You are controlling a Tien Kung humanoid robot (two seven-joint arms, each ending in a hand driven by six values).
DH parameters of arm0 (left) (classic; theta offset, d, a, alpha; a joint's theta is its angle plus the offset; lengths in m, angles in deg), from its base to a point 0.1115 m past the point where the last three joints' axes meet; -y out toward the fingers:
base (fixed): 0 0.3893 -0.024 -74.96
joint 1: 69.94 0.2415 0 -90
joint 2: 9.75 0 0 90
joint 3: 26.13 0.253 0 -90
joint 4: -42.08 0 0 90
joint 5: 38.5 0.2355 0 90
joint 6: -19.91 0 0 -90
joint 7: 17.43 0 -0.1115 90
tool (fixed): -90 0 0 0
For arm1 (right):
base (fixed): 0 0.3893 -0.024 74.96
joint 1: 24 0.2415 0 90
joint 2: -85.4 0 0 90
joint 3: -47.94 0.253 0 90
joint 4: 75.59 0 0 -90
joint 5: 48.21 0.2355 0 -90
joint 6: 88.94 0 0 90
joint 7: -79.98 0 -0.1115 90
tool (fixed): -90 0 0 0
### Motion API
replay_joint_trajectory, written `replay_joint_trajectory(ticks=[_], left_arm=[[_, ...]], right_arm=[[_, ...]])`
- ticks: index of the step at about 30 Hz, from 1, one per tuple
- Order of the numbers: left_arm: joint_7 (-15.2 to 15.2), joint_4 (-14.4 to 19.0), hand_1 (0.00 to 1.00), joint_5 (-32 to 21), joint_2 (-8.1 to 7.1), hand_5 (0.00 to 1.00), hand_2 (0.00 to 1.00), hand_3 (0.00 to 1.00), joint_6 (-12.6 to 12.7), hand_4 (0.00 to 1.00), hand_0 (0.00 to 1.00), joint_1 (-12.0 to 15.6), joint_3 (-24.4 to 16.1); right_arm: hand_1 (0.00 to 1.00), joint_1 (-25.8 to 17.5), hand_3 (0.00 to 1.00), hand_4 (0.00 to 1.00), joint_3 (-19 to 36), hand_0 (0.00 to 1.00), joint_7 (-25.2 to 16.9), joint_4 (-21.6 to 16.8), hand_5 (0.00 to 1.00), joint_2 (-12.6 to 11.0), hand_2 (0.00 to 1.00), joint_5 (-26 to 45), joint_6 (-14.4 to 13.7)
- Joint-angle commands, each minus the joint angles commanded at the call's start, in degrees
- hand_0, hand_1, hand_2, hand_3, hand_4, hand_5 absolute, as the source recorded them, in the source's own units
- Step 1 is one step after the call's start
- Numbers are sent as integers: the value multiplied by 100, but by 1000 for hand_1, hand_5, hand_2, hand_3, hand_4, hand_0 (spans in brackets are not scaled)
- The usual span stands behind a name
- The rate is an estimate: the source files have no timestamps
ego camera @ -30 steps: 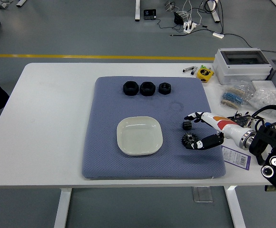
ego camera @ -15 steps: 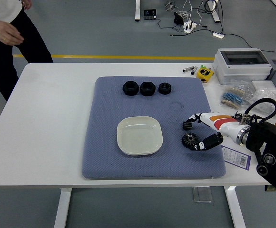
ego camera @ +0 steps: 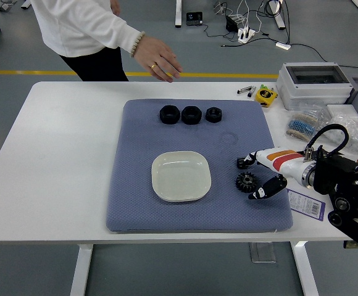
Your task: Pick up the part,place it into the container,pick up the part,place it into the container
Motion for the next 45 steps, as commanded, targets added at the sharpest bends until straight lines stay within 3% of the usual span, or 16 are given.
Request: replay_joint_trajectory(ticks=[20, 21, 25, 26, 38, 39, 44, 45], left_arm=[[-10, 0, 646, -12, 0, 764, 693, 587, 2, 644, 728, -2, 19], [-9, 0, 648, -18, 0, 764, 693, 587, 2, 644, 728, -3, 22], [-10, 0, 648, -19, 0, 764, 693, 587, 0, 644, 728, -5, 27], [-10, 0, 646, -19, 0, 764, 692, 587, 0, 644, 728, -5, 25], [-14, 0, 646, -12, 0, 764, 692, 587, 2, 645, 728, -2, 28], [-16, 0, 647, -13, 0, 765, 692, 587, 1, 645, 728, -2, 31], [-19, 0, 647, -5, 0, 765, 692, 587, -3, 645, 728, -1, 29], [-19, 0, 647, -6, 0, 763, 691, 587, -3, 644, 728, 0, 31]], right_arm=[[688, 186, 725, 998, -416, 707, 74, 422, 396, 182, 715, 0, -169], [670, 202, 670, 959, -433, 686, 82, 448, 397, 204, 697, 13, -191], [670, 260, 670, 959, -497, 686, 92, 520, 397, 258, 697, 28, -222], [652, 274, 593, 903, -512, 664, 93, 538, 411, 271, 679, 28, -226], [635, 400, 552, 861, -676, 642, 128, 719, 416, 417, 657, 0, -273], [608, 406, 517, 752, -683, 604, 127, 736, 413, 425, 581, -15, -278], [608, 414, 517, 752, -715, 604, 141, 814, 413, 436, 581, -64, -277], [522, 412, 485, 696, -718, 539, 140, 821, 413, 434, 528, -69, -278]])
